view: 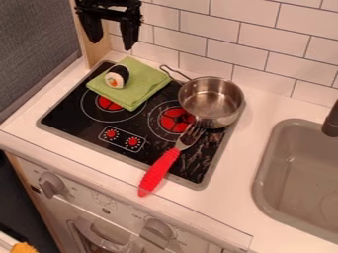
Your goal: Put the silver pot at the bottom left burner
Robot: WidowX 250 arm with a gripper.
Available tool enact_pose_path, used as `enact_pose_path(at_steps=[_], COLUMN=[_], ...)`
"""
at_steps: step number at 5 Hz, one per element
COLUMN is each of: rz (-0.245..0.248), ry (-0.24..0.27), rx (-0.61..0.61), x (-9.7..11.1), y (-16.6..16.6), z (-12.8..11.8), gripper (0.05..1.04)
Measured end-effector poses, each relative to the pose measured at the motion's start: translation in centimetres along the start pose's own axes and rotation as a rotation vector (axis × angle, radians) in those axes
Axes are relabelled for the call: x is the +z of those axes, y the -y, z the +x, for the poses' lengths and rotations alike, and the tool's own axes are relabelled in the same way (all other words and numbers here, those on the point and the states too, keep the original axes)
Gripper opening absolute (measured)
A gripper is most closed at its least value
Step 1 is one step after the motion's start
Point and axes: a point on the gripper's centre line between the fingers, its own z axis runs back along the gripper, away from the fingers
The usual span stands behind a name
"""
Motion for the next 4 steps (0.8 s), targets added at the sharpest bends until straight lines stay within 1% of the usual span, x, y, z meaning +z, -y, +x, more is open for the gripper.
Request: enact_pose_path(at_steps=[1,2,3,4], rz=[-0.015,-0.061,-0.11,-0.112], ry=[-0.033,-0.029,-0.026,-0.025], rx=[0.001,-0.087,-0.231,-0.338], x=[-1.2,-1.6,-1.8,-1.8], y=[0.2,4.2,9.9,14.6], z=[-0.3,0.4,0.6,0.3], gripper=[1.001,1.001,1.001,1.001])
